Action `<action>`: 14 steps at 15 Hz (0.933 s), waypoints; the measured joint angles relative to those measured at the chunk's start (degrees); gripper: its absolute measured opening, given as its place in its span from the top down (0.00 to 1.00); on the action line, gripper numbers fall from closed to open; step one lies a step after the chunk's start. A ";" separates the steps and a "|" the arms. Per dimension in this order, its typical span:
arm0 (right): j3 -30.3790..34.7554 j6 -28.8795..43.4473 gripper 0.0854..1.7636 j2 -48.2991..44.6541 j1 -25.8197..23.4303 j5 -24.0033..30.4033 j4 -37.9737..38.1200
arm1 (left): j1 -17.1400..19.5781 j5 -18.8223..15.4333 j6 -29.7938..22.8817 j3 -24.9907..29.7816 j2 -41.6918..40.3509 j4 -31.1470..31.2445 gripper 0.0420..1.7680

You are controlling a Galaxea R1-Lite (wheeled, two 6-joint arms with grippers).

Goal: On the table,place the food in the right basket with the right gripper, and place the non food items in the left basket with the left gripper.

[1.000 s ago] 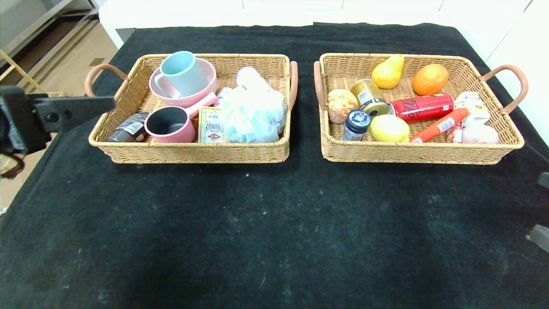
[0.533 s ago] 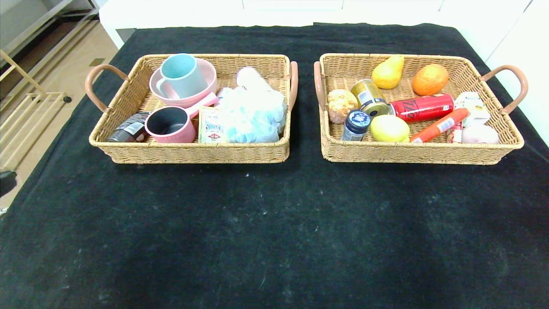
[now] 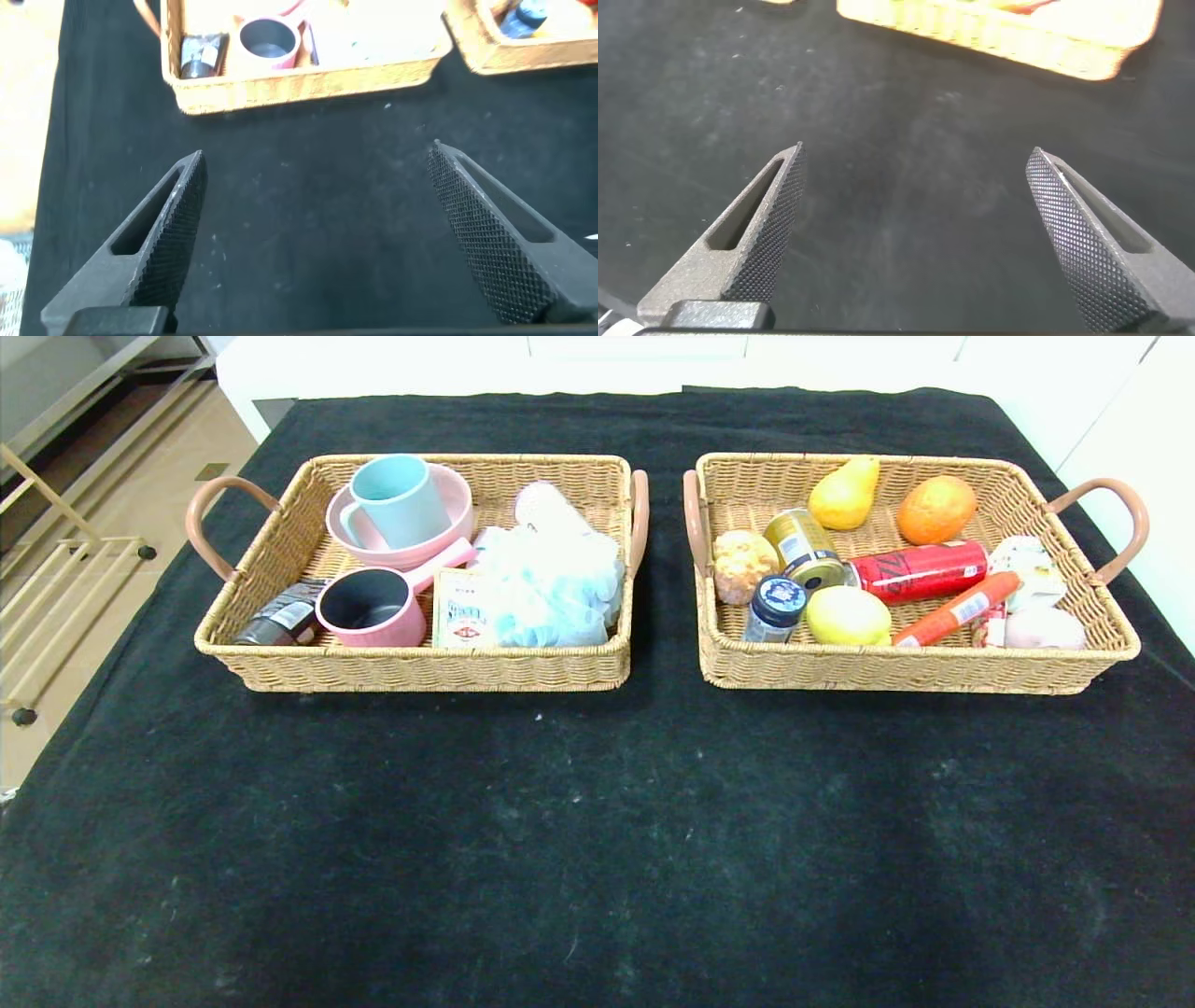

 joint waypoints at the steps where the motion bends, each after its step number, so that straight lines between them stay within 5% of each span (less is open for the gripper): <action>1: -1.19 -0.02 0.03 -1.18 -0.05 -1.04 2.04 | 1.65 -2.05 0.05 -0.24 -1.16 0.72 0.04; 8: -6.92 0.20 0.03 -6.73 -0.57 -6.63 11.80 | 19.22 -18.51 0.44 -2.73 -10.18 6.56 0.04; 14: -5.05 -0.67 0.03 -9.29 -7.29 -3.35 12.02 | 17.21 -18.59 -0.39 -6.53 -13.98 16.70 0.03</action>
